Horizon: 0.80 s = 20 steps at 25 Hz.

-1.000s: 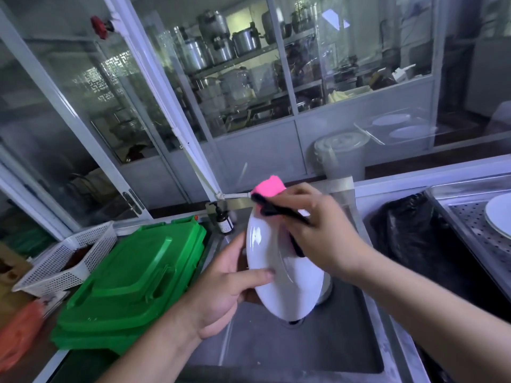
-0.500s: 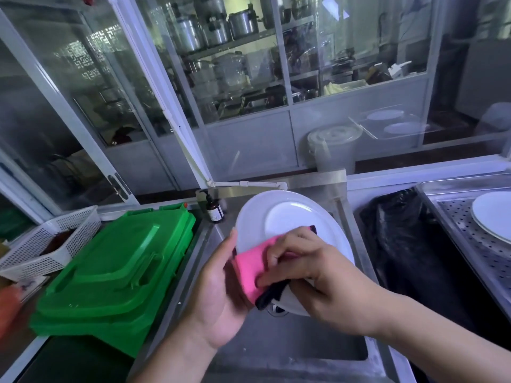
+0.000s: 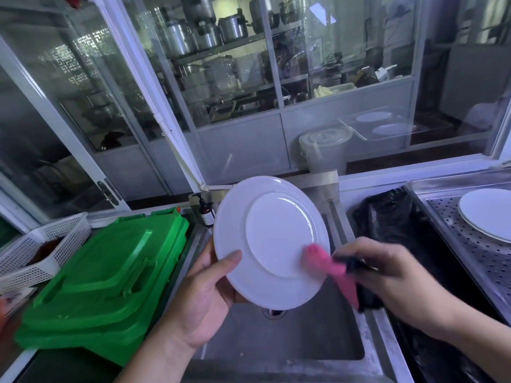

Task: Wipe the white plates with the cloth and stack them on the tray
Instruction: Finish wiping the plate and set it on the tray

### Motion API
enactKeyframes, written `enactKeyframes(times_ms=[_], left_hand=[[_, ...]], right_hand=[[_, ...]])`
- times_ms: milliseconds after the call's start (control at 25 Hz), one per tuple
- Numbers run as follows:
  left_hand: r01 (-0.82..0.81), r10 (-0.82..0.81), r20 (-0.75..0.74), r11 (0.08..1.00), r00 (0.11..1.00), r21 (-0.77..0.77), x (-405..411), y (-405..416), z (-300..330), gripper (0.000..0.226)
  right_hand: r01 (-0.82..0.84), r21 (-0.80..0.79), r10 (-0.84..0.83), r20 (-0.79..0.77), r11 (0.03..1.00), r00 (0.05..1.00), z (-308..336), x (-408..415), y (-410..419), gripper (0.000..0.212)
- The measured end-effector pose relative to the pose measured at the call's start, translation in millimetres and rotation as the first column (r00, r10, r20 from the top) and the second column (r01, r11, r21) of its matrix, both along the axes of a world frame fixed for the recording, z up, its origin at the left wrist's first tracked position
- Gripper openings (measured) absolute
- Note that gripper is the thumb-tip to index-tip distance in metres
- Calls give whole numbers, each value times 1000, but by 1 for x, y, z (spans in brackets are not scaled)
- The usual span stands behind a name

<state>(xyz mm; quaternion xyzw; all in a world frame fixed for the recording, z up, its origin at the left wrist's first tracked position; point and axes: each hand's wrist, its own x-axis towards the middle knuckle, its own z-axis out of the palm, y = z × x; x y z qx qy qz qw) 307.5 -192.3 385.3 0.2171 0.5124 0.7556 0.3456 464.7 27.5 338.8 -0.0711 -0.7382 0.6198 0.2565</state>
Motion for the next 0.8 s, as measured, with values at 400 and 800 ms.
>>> enactKeyframes(times_ms=[400,800], left_hand=[[23,-30,-188,999,982,-39,31,4,-1,46],[-51,68,-142,992,988,115,3,-26,18,60]], right_hand=[[377,-40,-378,-159,925,912,37,-45,-57,40],[-365,271,394,-60,891,917,38,-24,-39,39]])
